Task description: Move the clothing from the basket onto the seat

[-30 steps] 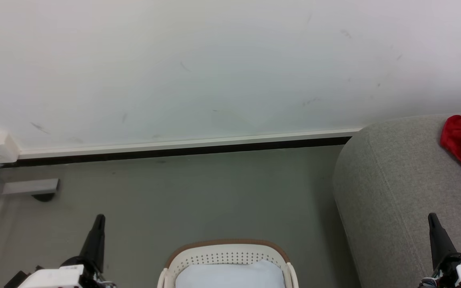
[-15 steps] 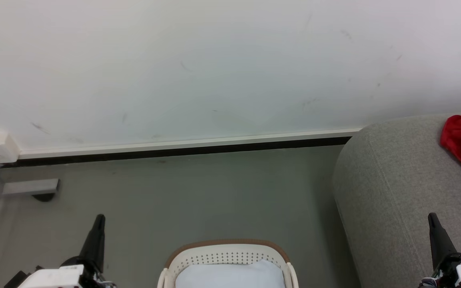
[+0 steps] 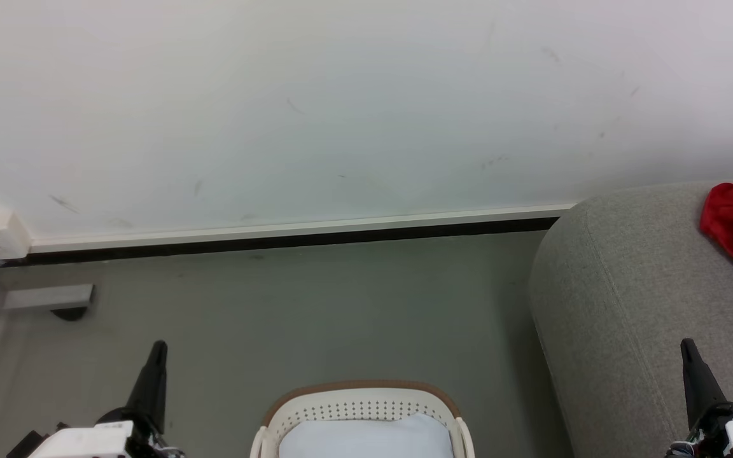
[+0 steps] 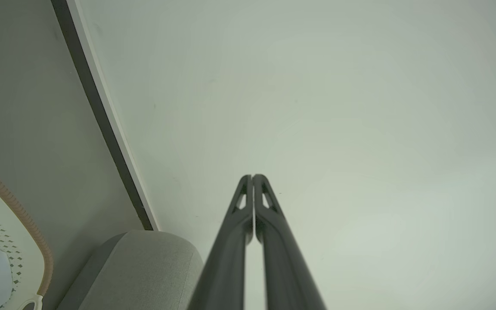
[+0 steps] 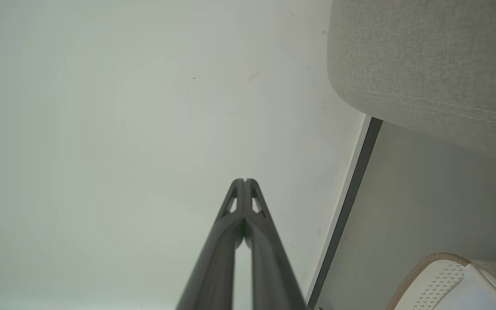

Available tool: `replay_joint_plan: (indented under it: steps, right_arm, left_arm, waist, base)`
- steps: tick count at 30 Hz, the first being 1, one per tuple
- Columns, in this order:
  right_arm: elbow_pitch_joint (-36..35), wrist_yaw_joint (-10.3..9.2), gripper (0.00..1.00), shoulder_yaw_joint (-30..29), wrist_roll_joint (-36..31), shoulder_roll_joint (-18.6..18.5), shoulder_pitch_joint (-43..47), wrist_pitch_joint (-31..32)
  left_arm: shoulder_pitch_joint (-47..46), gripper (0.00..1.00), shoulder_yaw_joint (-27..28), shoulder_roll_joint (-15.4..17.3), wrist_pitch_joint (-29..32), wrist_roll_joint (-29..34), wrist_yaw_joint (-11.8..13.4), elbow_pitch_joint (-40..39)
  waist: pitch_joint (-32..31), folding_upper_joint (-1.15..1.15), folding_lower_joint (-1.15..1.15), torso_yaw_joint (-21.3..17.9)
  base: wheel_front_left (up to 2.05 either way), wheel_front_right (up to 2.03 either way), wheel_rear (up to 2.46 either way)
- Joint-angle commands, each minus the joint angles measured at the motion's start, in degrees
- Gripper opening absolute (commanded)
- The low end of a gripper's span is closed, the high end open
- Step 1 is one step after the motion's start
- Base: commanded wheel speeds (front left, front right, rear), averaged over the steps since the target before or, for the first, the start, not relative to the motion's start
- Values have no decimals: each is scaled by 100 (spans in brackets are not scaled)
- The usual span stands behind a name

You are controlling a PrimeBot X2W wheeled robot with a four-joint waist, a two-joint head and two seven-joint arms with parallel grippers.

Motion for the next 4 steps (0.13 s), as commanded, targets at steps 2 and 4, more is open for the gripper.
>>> replay_joint_plan:
  steps: [2, 4]
  right_arm:
    - [-30, -12, 0, -24, 4, -42, -72, 17]
    - [-30, -12, 0, -24, 4, -42, -72, 17]
  left_arm:
    - [-49, 0, 11, 42, 23, -77, -27, -19]
    - [-49, 0, 11, 42, 23, -77, -27, -19]
  waist:
    - [0, 0, 0, 0]
    - [0, 0, 0, 0]
  base:
    - [0, 0, 0]
    - [0, 0, 0]
